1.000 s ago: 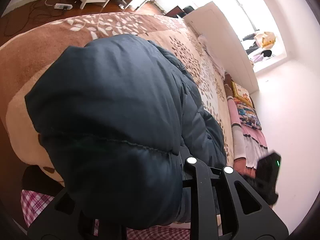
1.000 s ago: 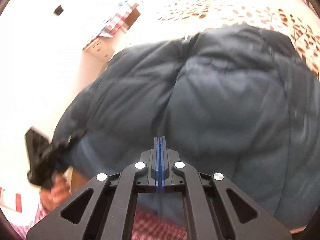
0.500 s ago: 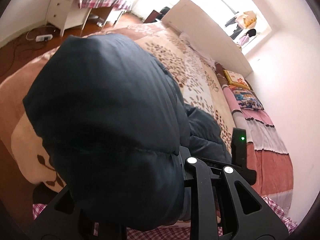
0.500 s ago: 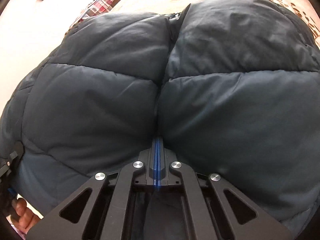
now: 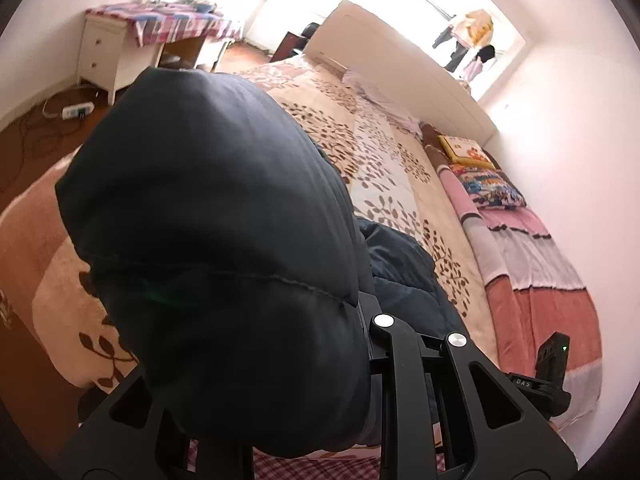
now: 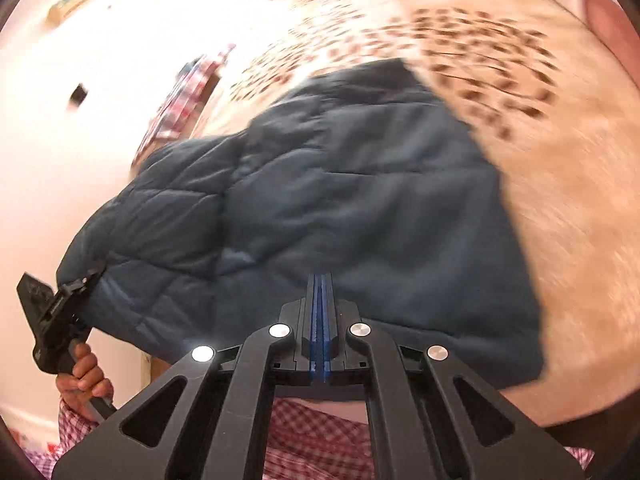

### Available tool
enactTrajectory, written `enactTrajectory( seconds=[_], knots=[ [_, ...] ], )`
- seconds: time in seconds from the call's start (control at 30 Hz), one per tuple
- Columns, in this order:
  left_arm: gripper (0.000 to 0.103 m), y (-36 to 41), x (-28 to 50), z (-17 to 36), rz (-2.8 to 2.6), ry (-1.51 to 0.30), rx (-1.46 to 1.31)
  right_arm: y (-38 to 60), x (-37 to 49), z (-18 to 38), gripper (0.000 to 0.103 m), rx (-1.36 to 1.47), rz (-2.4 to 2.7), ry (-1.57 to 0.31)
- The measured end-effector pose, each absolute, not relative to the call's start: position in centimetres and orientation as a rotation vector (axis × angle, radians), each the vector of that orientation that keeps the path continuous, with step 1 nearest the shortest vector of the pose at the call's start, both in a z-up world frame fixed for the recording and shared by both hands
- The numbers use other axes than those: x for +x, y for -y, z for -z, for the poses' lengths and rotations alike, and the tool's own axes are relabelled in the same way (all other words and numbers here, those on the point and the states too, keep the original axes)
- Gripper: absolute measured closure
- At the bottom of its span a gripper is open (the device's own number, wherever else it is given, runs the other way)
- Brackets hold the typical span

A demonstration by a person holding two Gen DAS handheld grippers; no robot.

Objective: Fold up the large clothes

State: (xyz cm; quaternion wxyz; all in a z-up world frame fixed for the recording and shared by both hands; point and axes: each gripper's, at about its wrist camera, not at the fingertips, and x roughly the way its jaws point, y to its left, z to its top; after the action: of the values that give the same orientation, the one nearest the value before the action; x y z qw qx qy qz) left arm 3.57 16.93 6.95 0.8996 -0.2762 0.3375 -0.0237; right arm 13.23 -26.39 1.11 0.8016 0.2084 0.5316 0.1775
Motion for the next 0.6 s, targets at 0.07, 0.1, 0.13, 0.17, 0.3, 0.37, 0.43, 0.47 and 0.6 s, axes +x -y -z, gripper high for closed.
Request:
enactTrajectory(
  seconds=[0.07, 0.1, 0.13, 0.17, 0.3, 0.37, 0.43, 0.47, 0.6],
  knots=[
    [0.082, -16.2, 3.5, -7.7, 0.056, -0.692, -0.540, 28.1, 12.5, 0.8, 0.100, 0.492, -0.342, -1.140],
    [0.082, -15.9, 3.5, -8.1, 0.059, -0.689, -0.525, 28.8, 12.6, 1.6, 0.100, 0.510, -0.340, -1.155],
    [0.082, -15.5, 3.5, -8.5, 0.064, -0.686, -0.506, 29.1, 12.6, 2.3, 0.100, 0.512, -0.346, -1.172],
    [0.082, -15.1, 3.5, -8.9, 0.068, -0.683, -0.491, 28.9, 12.8, 3.1, 0.100, 0.512, -0.352, -1.190],
    [0.082, -12.7, 3.4, -10.8, 0.096, -0.659, -0.397, 27.5, 13.6, 5.0, 0.100, 0.534, -0.379, -1.224],
    [0.082, -10.7, 3.5, -11.8, 0.125, -0.642, -0.323, 27.2, 13.6, 5.4, 0.100, 0.545, -0.389, -1.226],
    [0.082, -8.7, 3.6, -12.6, 0.155, -0.628, -0.246, 27.5, 13.6, 5.8, 0.101, 0.564, -0.405, -1.226],
    [0.082, -7.2, 3.6, -12.9, 0.183, -0.619, -0.197, 27.7, 13.6, 6.1, 0.101, 0.581, -0.412, -1.227],
    [0.081, -1.5, 3.7, -13.3, 0.288, -0.600, -0.035, 28.9, 13.3, 7.3, 0.103, 0.648, -0.434, -1.232]
  ],
)
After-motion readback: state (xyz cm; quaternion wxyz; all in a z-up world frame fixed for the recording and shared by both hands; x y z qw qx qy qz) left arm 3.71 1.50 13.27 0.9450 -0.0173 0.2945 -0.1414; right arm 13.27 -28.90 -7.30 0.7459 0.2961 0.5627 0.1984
